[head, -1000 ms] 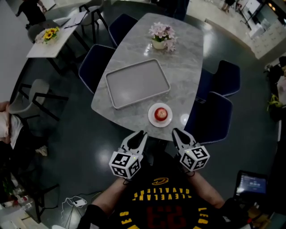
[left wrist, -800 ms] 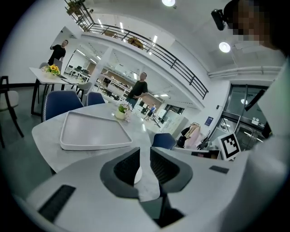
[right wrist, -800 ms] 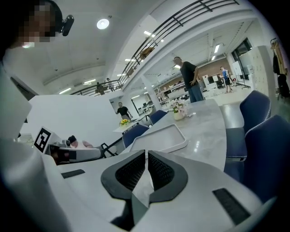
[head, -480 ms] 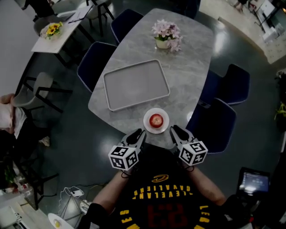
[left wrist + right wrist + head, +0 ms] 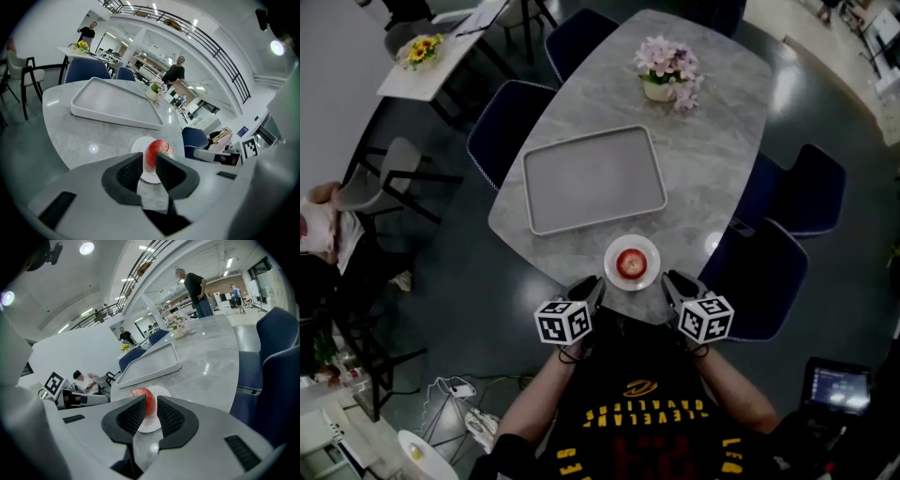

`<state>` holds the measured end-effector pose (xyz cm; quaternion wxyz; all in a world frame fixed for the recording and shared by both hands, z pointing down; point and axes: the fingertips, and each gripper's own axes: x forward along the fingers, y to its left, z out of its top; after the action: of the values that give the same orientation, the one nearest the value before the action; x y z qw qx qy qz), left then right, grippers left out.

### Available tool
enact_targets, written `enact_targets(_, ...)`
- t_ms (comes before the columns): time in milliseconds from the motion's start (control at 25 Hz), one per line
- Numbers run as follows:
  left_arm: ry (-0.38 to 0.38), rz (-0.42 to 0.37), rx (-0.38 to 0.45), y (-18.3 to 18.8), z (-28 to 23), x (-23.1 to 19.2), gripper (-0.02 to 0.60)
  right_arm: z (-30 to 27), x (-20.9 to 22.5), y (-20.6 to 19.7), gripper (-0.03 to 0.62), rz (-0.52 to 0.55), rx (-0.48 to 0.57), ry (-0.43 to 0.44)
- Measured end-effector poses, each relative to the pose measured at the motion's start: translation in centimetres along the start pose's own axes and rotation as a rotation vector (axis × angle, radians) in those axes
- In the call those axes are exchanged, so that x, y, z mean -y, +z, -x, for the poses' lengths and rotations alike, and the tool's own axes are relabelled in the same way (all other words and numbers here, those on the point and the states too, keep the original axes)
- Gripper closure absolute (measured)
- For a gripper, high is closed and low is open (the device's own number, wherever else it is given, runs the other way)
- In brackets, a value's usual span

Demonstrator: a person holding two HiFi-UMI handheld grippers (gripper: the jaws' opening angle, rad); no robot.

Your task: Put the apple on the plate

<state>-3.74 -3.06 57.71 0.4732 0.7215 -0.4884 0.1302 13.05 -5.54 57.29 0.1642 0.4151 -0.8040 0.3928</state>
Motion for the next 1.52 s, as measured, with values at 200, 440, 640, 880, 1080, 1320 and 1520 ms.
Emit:
enact_targets(200,0.000,0.041,-0.071,-0.6,-2.5,-2.3,0.508,-2.8,1.4,-1.1,0.534,-0.044,-0.057,-0.024)
enact_targets(440,-0.019,0.050,-0.162,-0.9,-5.7,-3.5,0.508,-5.0,3.2,-3.0,0.534,-0.093,-0.122,-0.074)
enact_targets(640,-0.018,0.069,-0.222,-1.2,-7.7,-4.2,0.508,-6.5,4.5,-3.5,0.534,-0.128,-0.157,-0.098)
enact_targets(880,-0.052,0.096,-0.262,-1.4,-8.2,-4.2,0.508,-6.7,4.7,-3.8,0.534,-0.164,-0.176,-0.123)
enact_targets(1080,-0.061,0.101,-0.297,-1.6,-8.3,-4.3,0.508,-7.0,4.6,-4.3,0.534,-0.199,-0.204,-0.119)
enact_targets(1320,-0.077,0.131,-0.329,-1.6,-7.7,-4.6,0.509,-7.1,4.0,-4.8,0.534,-0.245,-0.225,-0.104)
enact_targets(1520,-0.068,0.221,-0.359,-1.7,-7.7,-4.8,0.520,-7.3,3.7,-4.6,0.537,-0.313,-0.235,-0.086)
